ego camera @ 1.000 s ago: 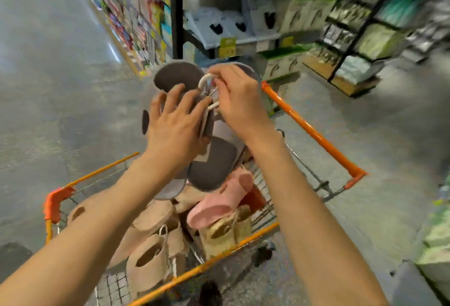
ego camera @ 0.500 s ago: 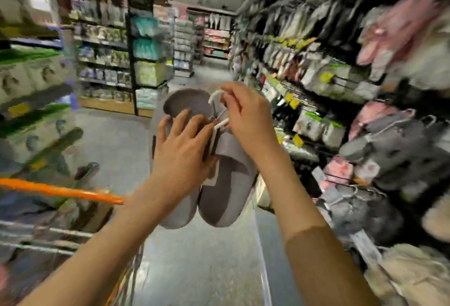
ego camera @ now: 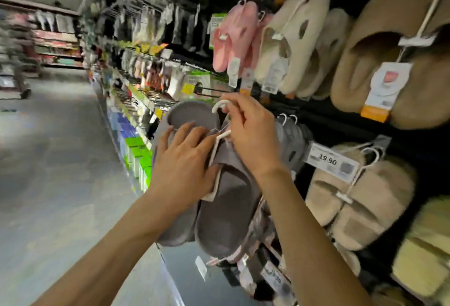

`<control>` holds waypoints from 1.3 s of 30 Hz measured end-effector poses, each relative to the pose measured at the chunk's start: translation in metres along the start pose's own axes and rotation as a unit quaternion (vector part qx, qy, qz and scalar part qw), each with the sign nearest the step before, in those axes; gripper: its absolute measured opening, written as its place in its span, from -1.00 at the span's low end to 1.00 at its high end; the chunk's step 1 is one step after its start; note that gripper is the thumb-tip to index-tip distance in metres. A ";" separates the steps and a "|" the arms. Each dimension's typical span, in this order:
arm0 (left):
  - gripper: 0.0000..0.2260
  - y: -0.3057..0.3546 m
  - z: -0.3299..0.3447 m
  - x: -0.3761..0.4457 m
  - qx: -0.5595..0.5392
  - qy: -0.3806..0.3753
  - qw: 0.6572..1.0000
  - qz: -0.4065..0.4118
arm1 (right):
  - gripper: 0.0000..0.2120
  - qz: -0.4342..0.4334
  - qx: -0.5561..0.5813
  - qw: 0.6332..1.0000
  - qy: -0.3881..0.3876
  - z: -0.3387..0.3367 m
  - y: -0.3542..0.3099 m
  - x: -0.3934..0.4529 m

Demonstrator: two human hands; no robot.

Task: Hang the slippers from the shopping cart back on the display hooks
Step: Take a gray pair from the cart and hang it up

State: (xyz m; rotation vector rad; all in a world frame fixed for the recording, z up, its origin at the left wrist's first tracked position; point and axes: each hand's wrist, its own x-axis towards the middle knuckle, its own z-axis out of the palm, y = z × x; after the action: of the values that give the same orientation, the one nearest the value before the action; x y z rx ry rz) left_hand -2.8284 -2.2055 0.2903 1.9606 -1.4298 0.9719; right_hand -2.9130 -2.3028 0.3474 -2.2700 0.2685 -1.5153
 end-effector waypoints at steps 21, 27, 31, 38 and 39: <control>-0.42 -0.075 0.216 0.124 -0.285 -0.207 0.915 0.194 | -0.79 0.264 -0.281 0.906 0.173 0.084 0.166 0.055; -0.49 -0.073 0.242 0.156 -0.295 -0.244 0.900 0.208 | -0.79 0.295 -0.293 0.894 0.170 0.083 0.182 0.077; -0.51 -0.068 0.258 0.172 -0.310 -0.244 0.892 0.220 | -0.83 0.326 -0.255 0.890 0.190 0.079 0.200 0.086; -0.44 -0.067 0.277 0.182 -0.358 -0.254 0.883 0.166 | -0.81 0.332 -0.299 0.884 0.139 0.079 0.231 0.106; -0.41 -0.067 0.279 0.183 -0.361 -0.251 0.884 0.159 | -0.81 0.335 -0.292 0.886 0.131 0.079 0.236 0.107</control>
State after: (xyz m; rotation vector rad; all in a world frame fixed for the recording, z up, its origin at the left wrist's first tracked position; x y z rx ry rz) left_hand -2.6622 -2.5017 0.2665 1.4623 -2.0607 -0.0358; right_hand -2.7846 -2.5382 0.3105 -1.9830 1.5925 -1.4477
